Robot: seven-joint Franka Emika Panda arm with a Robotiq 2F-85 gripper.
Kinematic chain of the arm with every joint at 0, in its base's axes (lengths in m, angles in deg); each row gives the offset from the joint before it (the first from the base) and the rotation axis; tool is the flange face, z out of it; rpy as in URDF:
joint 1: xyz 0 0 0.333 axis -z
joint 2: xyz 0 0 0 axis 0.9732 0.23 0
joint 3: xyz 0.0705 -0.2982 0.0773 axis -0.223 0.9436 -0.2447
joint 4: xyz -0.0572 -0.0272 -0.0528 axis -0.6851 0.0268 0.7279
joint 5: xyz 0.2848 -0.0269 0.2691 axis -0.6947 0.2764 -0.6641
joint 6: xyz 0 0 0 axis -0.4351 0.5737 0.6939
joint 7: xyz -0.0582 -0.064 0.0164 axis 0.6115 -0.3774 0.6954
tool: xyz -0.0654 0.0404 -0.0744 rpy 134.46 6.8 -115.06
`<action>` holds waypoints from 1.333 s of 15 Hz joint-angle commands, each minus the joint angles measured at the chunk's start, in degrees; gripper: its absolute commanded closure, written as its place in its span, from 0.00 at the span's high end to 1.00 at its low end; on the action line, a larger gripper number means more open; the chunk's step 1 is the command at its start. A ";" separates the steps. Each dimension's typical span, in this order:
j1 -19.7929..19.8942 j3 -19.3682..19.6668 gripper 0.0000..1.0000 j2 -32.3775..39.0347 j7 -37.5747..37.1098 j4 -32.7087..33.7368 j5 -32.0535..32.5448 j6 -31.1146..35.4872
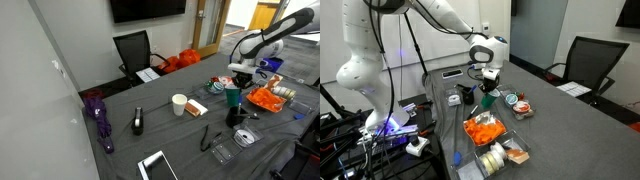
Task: Se the green cup straight and put the marker inside it
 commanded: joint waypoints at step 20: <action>-1.48 -3.00 0.01 -8.90 25.03 -21.02 -18.74 33.40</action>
